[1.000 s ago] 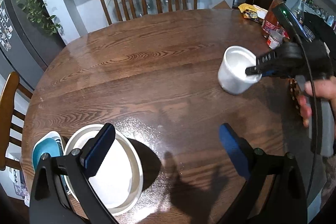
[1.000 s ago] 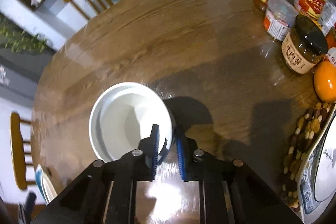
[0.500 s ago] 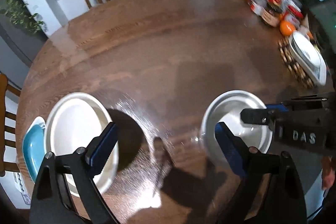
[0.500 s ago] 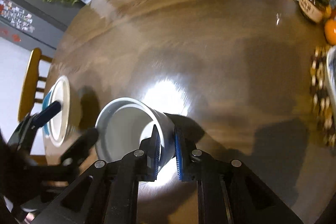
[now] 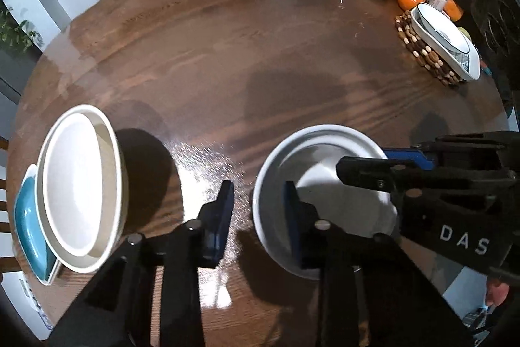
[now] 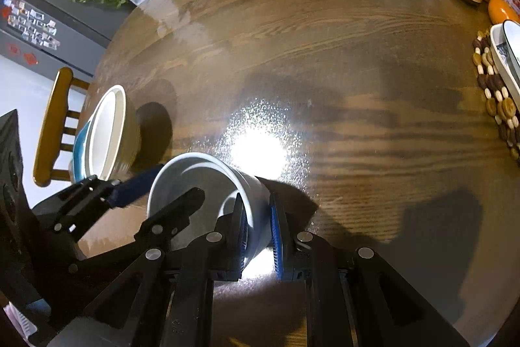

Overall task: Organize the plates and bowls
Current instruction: 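Carry the white ramekin with the right tool to the nested bowls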

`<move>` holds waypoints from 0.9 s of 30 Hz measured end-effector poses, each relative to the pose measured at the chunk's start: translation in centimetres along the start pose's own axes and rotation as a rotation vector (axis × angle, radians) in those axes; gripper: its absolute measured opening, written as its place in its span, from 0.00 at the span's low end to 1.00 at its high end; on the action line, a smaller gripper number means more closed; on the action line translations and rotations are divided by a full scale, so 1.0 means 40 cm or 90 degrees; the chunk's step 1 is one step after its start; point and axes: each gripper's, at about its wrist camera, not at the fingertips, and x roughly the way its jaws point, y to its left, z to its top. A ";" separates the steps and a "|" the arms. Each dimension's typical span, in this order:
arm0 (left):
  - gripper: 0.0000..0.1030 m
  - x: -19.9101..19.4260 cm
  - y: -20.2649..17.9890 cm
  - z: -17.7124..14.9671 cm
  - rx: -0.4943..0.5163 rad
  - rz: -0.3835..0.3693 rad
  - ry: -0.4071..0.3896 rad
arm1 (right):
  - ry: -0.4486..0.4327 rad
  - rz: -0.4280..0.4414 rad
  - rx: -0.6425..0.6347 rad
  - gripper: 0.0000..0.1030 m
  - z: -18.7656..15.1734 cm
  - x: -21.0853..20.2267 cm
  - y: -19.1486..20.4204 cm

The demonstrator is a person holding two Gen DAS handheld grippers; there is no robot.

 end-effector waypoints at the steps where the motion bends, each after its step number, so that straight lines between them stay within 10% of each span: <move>1: 0.23 0.001 -0.001 -0.002 -0.003 -0.008 0.004 | -0.001 0.000 0.000 0.14 -0.005 -0.002 0.000; 27: 0.11 -0.057 0.006 -0.021 -0.014 -0.003 -0.044 | -0.053 -0.018 -0.009 0.14 -0.049 -0.034 0.046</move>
